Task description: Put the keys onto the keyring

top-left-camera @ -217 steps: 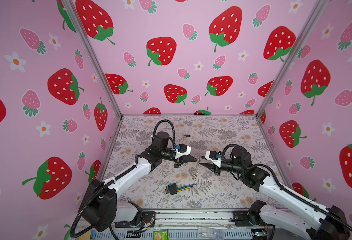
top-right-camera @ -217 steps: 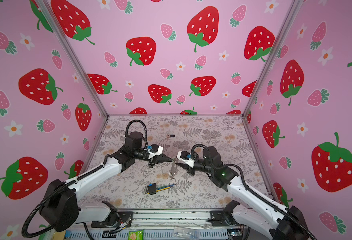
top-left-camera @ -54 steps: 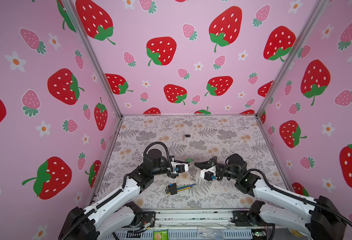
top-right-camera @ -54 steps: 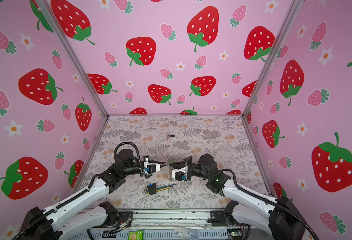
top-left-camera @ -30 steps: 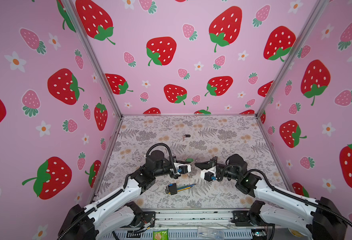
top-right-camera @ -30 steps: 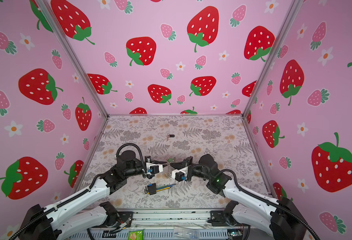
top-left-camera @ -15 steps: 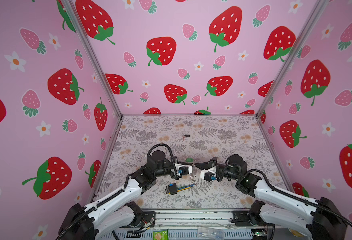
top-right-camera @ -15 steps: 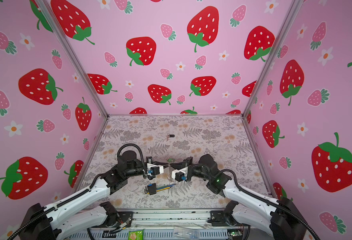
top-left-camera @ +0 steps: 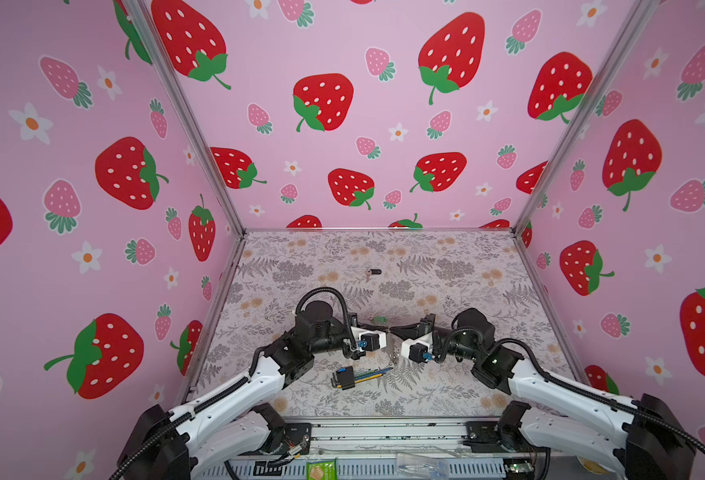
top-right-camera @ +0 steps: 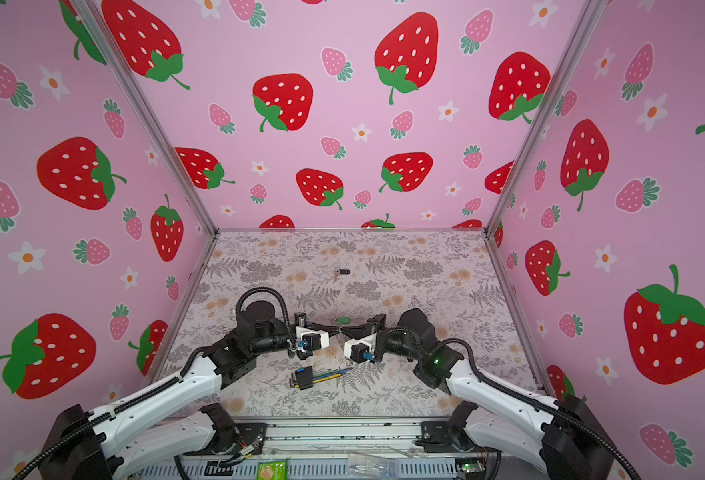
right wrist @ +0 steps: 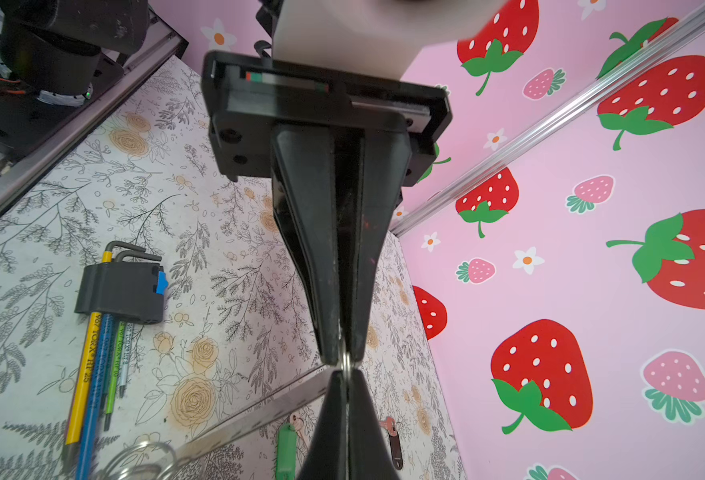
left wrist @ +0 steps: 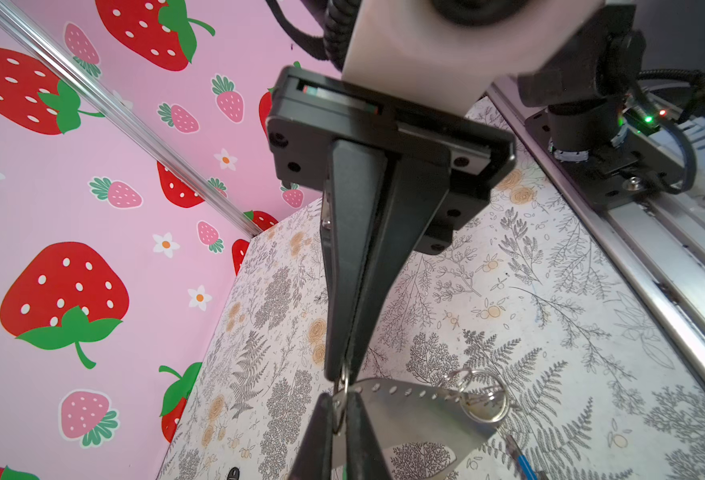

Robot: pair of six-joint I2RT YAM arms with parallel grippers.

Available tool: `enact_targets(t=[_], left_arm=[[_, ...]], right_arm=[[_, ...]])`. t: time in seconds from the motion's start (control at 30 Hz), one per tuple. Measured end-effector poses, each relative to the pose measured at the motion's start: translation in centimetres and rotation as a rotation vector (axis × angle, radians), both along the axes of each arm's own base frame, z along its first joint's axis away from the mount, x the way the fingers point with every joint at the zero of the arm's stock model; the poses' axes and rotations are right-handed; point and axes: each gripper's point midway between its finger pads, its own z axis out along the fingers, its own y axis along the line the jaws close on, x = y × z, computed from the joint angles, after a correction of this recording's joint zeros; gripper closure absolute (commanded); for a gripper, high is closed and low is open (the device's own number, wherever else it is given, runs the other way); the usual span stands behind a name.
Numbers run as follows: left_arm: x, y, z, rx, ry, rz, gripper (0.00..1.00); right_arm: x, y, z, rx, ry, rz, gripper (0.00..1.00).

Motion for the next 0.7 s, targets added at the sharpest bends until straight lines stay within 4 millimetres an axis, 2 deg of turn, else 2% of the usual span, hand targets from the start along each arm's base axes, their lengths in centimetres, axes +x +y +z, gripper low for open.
enact_targets(t=[0.3,0.4,0.43,0.47,0.7], left_arm=[[0.31,0.00,-0.25,0.010,-0.002,0.015,0.90],[0.41,0.02,-0.24,0.012,-0.008,0.020,0.93],[0.42,0.01,-0.20,0.012,-0.013,0.019,0.99],[0.46,0.02,-0.19,0.013,-0.018,0.021,1.00],[0.46,-0.01,-0.18,0.016,-0.026,0.020,1.00]], right_arm=[[-0.02,0.00,0.03,0.003,0.008,0.000,1.00],[-0.04,0.01,0.02,0.004,0.015,0.000,1.00],[-0.06,0.01,0.01,0.004,0.018,0.001,1.00],[-0.06,0.01,0.02,0.005,0.022,0.001,1.00],[0.17,-0.03,0.13,0.019,0.064,-0.019,0.78]])
